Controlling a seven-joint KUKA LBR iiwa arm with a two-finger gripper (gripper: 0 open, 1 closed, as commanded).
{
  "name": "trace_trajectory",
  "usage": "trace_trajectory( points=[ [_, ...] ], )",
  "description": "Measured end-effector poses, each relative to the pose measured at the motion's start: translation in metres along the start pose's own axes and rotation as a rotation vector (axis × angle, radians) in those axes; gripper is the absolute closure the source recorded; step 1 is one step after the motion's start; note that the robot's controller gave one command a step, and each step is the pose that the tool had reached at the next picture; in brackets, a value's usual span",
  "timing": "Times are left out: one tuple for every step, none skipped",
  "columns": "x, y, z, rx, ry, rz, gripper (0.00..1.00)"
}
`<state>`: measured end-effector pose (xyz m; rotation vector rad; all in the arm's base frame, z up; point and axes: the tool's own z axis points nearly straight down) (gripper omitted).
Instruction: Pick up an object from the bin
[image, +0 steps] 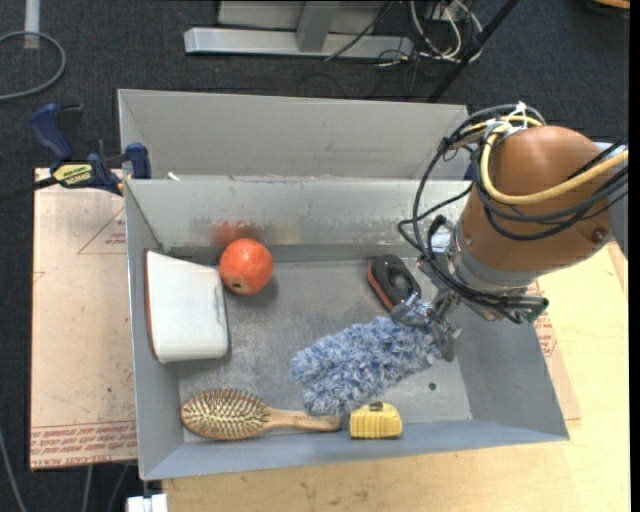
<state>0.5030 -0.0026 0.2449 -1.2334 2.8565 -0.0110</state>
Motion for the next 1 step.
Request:
trace_trajectory(
  points=[
    [0.001,0.0011,0.0028,-0.005,0.004,0.0,1.0]
  ],
)
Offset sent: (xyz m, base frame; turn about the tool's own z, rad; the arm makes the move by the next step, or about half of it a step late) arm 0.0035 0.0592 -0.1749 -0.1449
